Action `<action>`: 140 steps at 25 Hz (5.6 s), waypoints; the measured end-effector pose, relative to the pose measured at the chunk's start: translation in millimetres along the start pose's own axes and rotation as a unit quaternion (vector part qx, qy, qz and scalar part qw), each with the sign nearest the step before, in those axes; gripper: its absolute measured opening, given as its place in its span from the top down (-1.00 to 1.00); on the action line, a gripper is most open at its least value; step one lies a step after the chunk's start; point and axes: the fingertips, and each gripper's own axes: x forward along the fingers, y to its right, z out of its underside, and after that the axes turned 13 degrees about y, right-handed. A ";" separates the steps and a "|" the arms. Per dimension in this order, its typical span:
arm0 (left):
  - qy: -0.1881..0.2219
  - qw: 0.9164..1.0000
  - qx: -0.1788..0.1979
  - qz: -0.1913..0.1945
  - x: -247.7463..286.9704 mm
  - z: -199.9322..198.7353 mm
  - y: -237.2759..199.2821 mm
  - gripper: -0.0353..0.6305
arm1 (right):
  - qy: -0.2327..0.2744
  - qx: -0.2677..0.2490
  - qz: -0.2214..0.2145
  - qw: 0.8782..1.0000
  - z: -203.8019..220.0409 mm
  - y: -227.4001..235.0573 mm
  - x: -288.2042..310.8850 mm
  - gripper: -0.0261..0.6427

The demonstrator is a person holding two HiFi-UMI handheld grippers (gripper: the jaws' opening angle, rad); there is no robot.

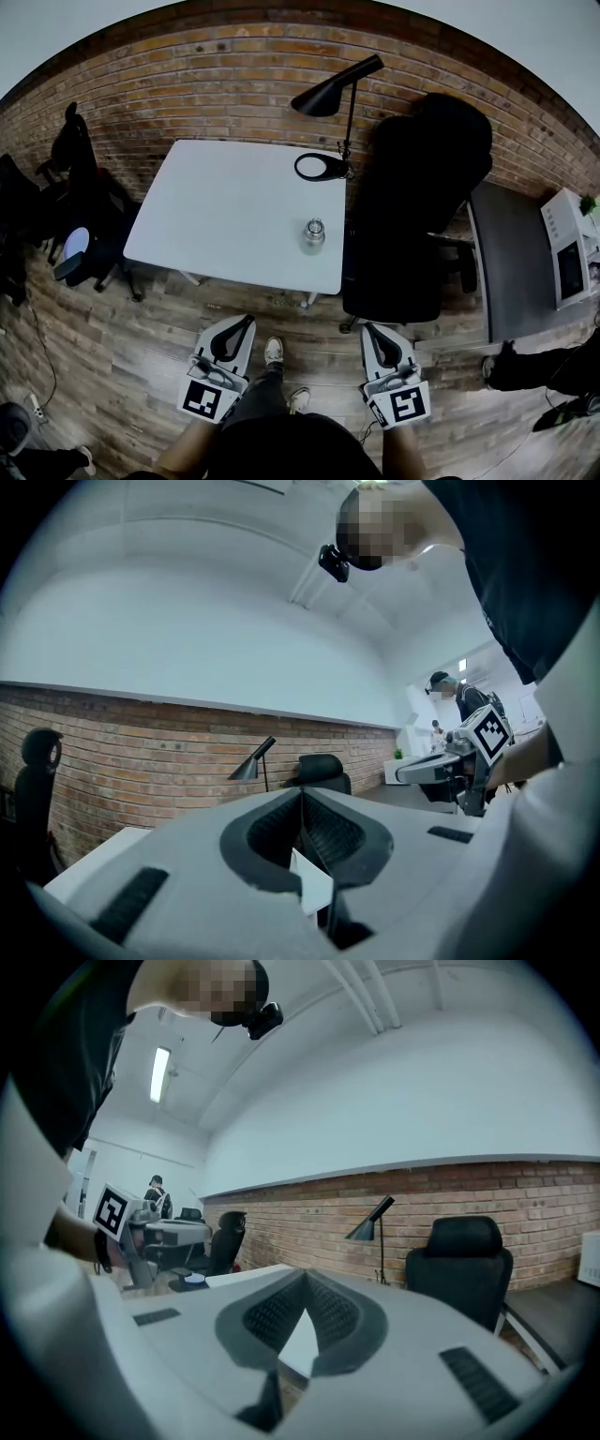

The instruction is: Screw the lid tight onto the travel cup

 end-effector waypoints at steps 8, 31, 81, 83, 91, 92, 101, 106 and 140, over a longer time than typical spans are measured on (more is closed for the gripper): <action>0.008 0.999 -0.026 0.021 60.9 18.7 -46.7 0.81 | -0.039 -0.013 0.010 0.999 11.7 21.4 58.4 0.88; -0.019 0.994 -0.085 0.064 153.3 73.1 -133.9 0.81 | -0.069 -0.023 0.067 0.995 21.4 52.8 166.5 0.88; -0.073 0.986 -0.081 0.124 228.1 241.2 -56.8 0.10 | -0.127 0.060 -0.132 0.981 266.9 47.2 215.7 0.10; -0.081 0.986 -0.085 0.118 229.8 247.0 -53.9 0.08 | -0.135 0.058 -0.137 0.980 274.3 44.7 217.9 0.02; -0.095 0.988 -0.088 0.084 237.0 258.1 -41.4 0.00 | -0.130 0.066 -0.139 0.980 284.6 43.9 227.5 -0.10; -0.095 0.989 -0.085 0.080 237.4 258.4 -42.2 -0.01 | -0.124 0.068 -0.140 0.980 284.0 43.3 229.3 -0.10; -0.096 0.991 -0.070 0.063 244.0 266.8 -45.9 -0.01 | -0.116 0.073 -0.147 0.980 295.7 40.3 242.7 -0.14; -0.095 0.992 -0.061 0.059 243.7 267.5 -45.8 -0.01 | -0.120 0.070 -0.147 0.979 299.0 38.0 244.3 -0.14; -0.094 0.883 -0.102 0.449 236.5 266.7 -32.1 0.15 | -0.110 0.080 -0.195 0.971 298.6 33.1 246.8 -0.14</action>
